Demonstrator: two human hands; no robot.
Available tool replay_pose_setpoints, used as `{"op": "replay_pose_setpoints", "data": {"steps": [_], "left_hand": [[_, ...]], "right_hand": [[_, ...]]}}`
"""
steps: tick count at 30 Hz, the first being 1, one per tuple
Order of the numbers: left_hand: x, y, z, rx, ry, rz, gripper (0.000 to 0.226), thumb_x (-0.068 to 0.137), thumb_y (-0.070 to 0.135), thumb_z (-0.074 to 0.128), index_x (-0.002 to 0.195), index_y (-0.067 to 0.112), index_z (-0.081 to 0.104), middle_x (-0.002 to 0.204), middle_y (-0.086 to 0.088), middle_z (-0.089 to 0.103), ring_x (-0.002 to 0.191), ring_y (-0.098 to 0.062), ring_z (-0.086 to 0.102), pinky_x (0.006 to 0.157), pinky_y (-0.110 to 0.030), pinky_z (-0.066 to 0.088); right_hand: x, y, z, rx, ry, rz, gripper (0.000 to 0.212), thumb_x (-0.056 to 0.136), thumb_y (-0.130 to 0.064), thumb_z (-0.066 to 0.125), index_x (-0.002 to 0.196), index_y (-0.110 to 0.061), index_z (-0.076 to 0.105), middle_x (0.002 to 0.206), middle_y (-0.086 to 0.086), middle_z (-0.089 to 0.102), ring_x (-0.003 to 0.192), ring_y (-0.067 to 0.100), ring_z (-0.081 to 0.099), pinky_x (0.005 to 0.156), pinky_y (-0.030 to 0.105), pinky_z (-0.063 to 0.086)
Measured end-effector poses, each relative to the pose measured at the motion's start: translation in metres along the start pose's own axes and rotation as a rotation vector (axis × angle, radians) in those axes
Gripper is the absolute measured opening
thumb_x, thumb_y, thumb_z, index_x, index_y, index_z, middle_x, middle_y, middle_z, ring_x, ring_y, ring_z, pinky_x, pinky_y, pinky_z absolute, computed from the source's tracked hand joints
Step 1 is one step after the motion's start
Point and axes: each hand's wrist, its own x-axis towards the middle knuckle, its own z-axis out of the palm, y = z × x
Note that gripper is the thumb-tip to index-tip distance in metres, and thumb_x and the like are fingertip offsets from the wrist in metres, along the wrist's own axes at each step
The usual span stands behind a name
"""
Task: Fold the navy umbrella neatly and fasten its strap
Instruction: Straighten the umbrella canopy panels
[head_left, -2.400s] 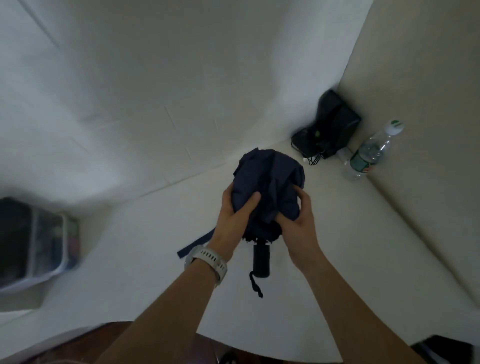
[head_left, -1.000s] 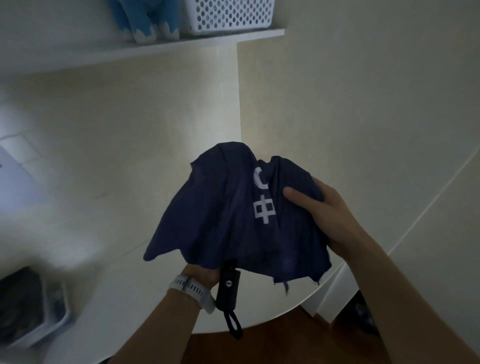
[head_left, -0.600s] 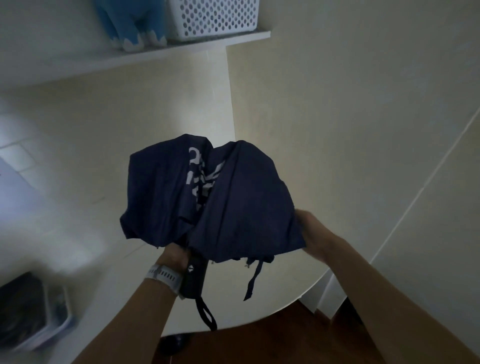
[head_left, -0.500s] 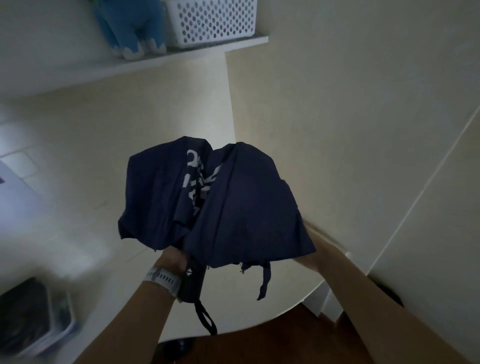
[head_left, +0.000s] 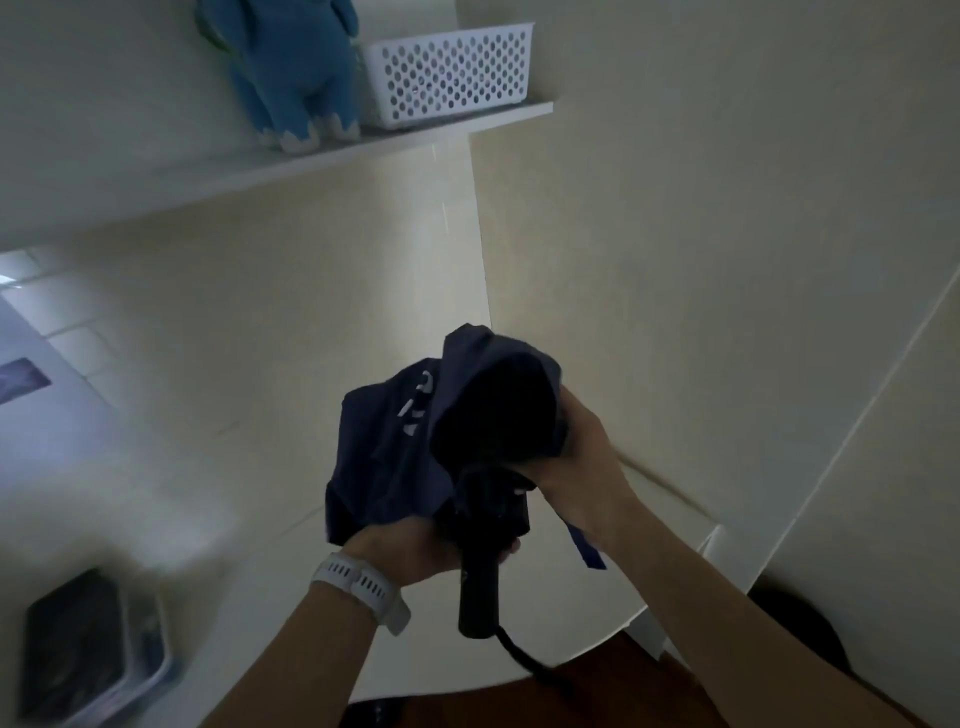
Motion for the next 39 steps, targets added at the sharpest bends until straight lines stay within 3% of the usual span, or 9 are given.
{"op": "replay_pose_setpoints", "data": {"steps": [3,8,12,16,20,23,26,35,39], "left_hand": [[-0.031,0.022,0.037,-0.390,-0.061,0.108,0.030,0.103,0.025,0.046,0.104,0.004,0.067,0.086,-0.018,0.074,0.067,-0.032,0.064,0.065,-0.040,0.053],[-0.054,0.020,0.028,-0.337,-0.423,0.223,0.044,0.082,0.005,0.063,0.126,0.007,0.065,0.132,-0.021,0.065,0.120,-0.046,0.056,0.104,-0.070,0.041],[-0.050,0.024,0.053,0.093,-0.136,0.284,0.073,0.057,0.051,0.096,0.116,0.015,0.072,0.104,-0.008,0.076,0.085,-0.021,0.070,0.063,-0.037,0.057],[-0.036,0.026,0.062,-0.035,0.154,0.319,0.056,0.081,0.058,0.076,0.101,0.005,0.069,0.068,-0.011,0.063,0.045,-0.017,0.050,0.038,-0.023,0.039],[-0.028,0.031,0.038,-0.208,-0.006,0.324,0.045,0.101,0.053,0.050,0.090,0.011,0.062,0.061,-0.005,0.048,0.034,-0.012,0.037,0.032,-0.018,0.033],[-0.027,0.036,0.022,-0.303,-0.088,0.302,0.042,0.107,0.038,0.036,0.078,0.013,0.052,0.058,-0.003,0.045,0.032,-0.010,0.035,0.030,-0.017,0.031],[-0.030,0.037,0.013,-0.364,-0.108,0.318,0.044,0.106,0.033,0.024,0.076,0.012,0.049,0.055,-0.005,0.045,0.030,-0.012,0.036,0.032,-0.017,0.032],[-0.040,0.031,0.017,-0.367,-0.379,0.457,0.088,0.074,0.094,0.039,0.084,0.009,0.064,0.065,-0.004,0.047,0.042,-0.012,0.026,0.041,-0.023,0.022],[-0.038,0.023,0.017,-0.213,-0.434,0.490,0.038,0.080,0.051,0.081,0.086,0.015,0.070,0.066,0.003,0.052,0.044,-0.003,0.044,0.042,-0.016,0.037]], "right_hand": [[-0.002,0.009,-0.005,-0.050,0.100,-0.047,0.041,0.077,0.003,0.079,0.110,-0.016,0.065,0.086,0.001,0.076,0.069,0.020,0.070,0.064,0.042,0.061],[-0.001,0.007,0.009,-0.126,0.176,-0.151,0.034,0.080,-0.008,0.076,0.107,-0.021,0.062,0.088,0.002,0.074,0.081,0.027,0.071,0.072,0.050,0.061],[-0.002,0.008,0.020,-0.344,0.100,-0.225,0.034,0.079,-0.025,0.073,0.111,-0.026,0.061,0.089,-0.003,0.075,0.081,0.022,0.072,0.065,0.040,0.060],[0.001,0.008,0.002,-0.237,0.004,-0.153,0.041,0.078,-0.022,0.086,0.114,-0.025,0.068,0.097,-0.007,0.078,0.088,0.008,0.074,0.074,0.025,0.059],[0.002,-0.005,-0.021,-0.034,-0.012,-0.063,0.011,0.085,-0.021,0.083,0.094,-0.019,0.077,0.089,-0.002,0.080,0.082,0.011,0.076,0.072,0.027,0.060],[0.003,-0.010,-0.039,0.086,-0.058,0.061,0.043,0.093,-0.016,0.071,0.052,-0.025,0.064,0.048,-0.008,0.052,0.042,0.010,0.047,0.048,0.014,0.036],[0.003,-0.017,-0.060,0.236,-0.145,0.109,0.038,0.086,-0.035,0.069,0.059,-0.010,0.059,0.053,0.002,0.034,0.049,0.018,0.027,0.052,0.032,0.016],[-0.003,-0.037,-0.038,0.229,-0.144,0.001,0.012,0.090,-0.006,0.071,0.102,-0.006,0.075,0.060,-0.010,0.071,0.045,0.000,0.061,0.048,0.012,0.046],[-0.002,-0.038,-0.015,0.042,-0.047,-0.037,0.012,0.083,-0.014,0.083,0.094,-0.017,0.078,0.080,-0.006,0.081,0.075,0.008,0.076,0.069,0.027,0.058]]}}
